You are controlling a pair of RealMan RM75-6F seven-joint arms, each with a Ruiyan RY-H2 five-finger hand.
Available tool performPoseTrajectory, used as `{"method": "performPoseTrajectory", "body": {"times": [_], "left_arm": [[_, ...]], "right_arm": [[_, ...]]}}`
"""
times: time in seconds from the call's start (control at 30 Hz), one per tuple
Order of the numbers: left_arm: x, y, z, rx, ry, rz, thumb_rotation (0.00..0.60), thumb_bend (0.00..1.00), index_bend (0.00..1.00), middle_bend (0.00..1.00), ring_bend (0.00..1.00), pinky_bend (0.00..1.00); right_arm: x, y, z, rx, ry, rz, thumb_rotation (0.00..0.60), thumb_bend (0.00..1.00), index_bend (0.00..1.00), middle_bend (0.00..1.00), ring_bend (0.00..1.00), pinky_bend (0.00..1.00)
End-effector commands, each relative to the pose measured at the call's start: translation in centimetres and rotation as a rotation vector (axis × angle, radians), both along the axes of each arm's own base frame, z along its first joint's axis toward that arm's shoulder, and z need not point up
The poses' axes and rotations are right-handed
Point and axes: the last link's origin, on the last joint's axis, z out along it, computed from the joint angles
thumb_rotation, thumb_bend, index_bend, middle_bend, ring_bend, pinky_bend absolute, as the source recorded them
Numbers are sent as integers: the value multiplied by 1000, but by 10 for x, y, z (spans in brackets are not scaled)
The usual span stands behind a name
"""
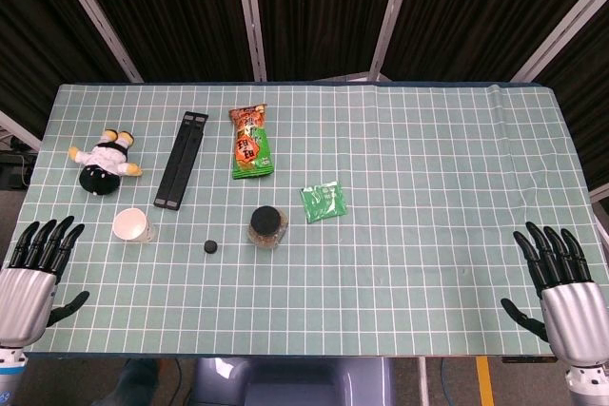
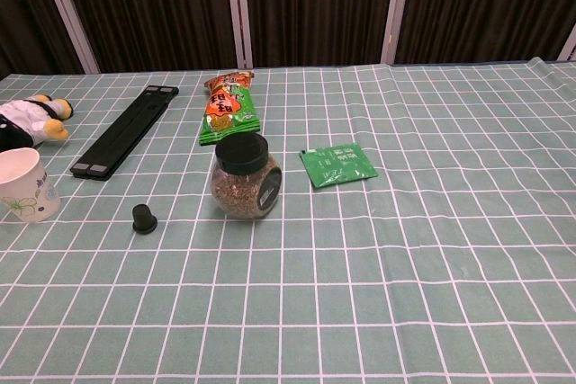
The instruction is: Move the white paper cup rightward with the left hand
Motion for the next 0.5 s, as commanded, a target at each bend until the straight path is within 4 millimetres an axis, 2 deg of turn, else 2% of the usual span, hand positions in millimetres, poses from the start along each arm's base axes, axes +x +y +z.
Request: {"method": "performPoseTrajectory", "body": {"times": [0.03,0.33,0.47,0.5], "left_arm": [[0,0,0,-2,-2,2,600,59,0,0,0,0],[-4,8,-5,-14,25,19,600,59,0,0,0,0],[-8,32,-22,-56,125,4,600,59,0,0,0,0],[-12,45,-35,-106,253,-22,600,58,0,0,0,0]], "right_arm": [[-1,0,0,0,0,-3,600,0,0,0,0,0],[0,-1,2,0,-21,-6,600,0,0,0,0,0],[0,-2,3,2,-21,-9,600,0,0,0,0,0],[-1,-3,1,16,-25,-13,600,0,0,0,0,0]]}}
